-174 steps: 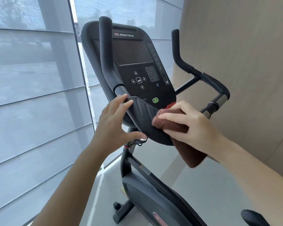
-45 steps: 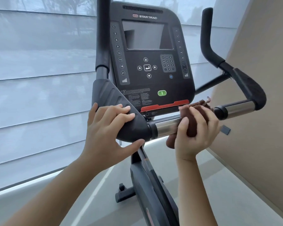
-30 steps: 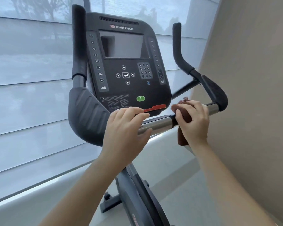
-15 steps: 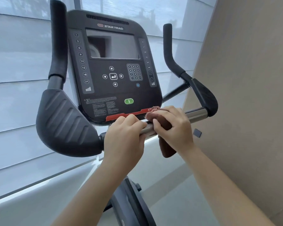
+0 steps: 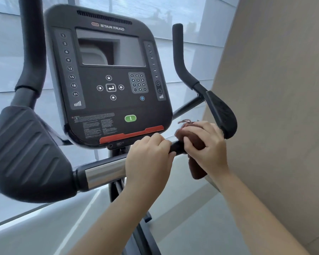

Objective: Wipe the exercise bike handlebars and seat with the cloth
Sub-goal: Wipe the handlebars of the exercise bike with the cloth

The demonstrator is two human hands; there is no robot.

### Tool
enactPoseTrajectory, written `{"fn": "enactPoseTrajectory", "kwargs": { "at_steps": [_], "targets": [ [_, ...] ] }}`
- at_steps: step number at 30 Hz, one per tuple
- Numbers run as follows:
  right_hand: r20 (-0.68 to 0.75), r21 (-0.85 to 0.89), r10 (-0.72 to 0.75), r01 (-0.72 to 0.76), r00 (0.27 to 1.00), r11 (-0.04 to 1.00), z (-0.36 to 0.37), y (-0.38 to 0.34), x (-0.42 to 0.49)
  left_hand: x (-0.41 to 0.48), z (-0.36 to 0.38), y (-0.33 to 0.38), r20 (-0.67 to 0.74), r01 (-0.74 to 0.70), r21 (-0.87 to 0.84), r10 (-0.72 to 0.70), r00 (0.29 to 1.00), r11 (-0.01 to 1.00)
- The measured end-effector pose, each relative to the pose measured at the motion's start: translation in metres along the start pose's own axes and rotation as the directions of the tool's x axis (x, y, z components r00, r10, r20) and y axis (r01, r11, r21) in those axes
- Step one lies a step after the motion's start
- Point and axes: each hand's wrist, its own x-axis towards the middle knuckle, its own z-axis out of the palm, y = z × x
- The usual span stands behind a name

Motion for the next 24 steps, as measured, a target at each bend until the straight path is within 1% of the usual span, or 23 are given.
{"fn": "enactPoseTrajectory", "kwargs": {
  "at_steps": [1, 4, 6, 8, 11, 12, 13, 14, 17, 18, 20, 22, 24],
  "targets": [
    [0.022, -0.013, 0.021, -0.020, 1.000, 1.000, -0.006, 0.011, 0.005, 0.000, 0.001, 0.000, -0.011, 0.009, 0.003, -0.009, 1.000, 1.000],
    [0.057, -0.057, 0.229, -0.226, 0.972, 0.972, -0.022, 0.036, 0.020, 0.000, 0.002, 0.000, -0.028, 0.030, 0.008, -0.029, 0.999, 1.000],
    [0.049, -0.094, 0.268, -0.262, 0.962, 0.960, -0.020, 0.034, 0.021, 0.001, 0.003, 0.000, -0.041, 0.033, 0.013, -0.032, 0.999, 0.999],
    [0.030, -0.049, 0.183, -0.182, 0.983, 0.982, -0.010, 0.012, 0.014, 0.001, 0.004, 0.000, -0.041, 0.029, 0.018, -0.028, 0.999, 0.999],
    [0.025, 0.038, -0.039, 0.038, 0.999, 0.999, 0.004, -0.016, 0.003, 0.001, 0.005, -0.002, -0.063, 0.009, 0.022, -0.007, 0.998, 1.000],
    [0.031, 0.050, -0.084, 0.083, 0.996, 0.995, 0.004, -0.015, 0.004, 0.001, 0.005, -0.002, -0.066, 0.004, 0.019, -0.003, 0.998, 1.000],
    [0.027, 0.054, -0.100, 0.099, 0.995, 0.994, 0.001, -0.009, 0.005, 0.000, 0.005, -0.003, -0.070, 0.002, 0.014, -0.001, 0.998, 1.000],
    [0.012, 0.047, -0.081, 0.080, 0.997, 0.996, -0.002, 0.000, 0.007, 0.000, 0.005, -0.003, -0.072, 0.003, 0.009, -0.002, 0.997, 1.000],
    [-0.057, -0.014, 0.107, -0.108, 0.993, 0.994, -0.015, 0.034, 0.012, -0.001, 0.003, -0.002, -0.061, 0.010, 0.003, -0.010, 0.998, 1.000],
    [-0.085, -0.025, 0.146, -0.149, 0.986, 0.989, -0.017, 0.042, 0.013, -0.001, 0.003, -0.001, -0.063, 0.011, 0.001, -0.011, 0.998, 1.000],
    [-0.169, -0.022, 0.181, -0.188, 0.969, 0.982, -0.009, 0.042, 0.007, -0.001, 0.003, -0.001, -0.064, 0.017, 0.003, -0.017, 0.998, 1.000],
    [-0.288, 0.018, 0.168, -0.170, 0.943, 0.985, 0.009, 0.024, -0.005, -0.001, 0.004, -0.001, -0.063, 0.026, 0.005, -0.026, 0.998, 1.000],
    [-0.421, 0.051, 0.079, -0.064, 0.904, 0.997, 0.034, 0.004, -0.019, 0.000, 0.004, -0.001, -0.067, 0.034, 0.008, -0.034, 0.997, 0.999]
  ]
}}
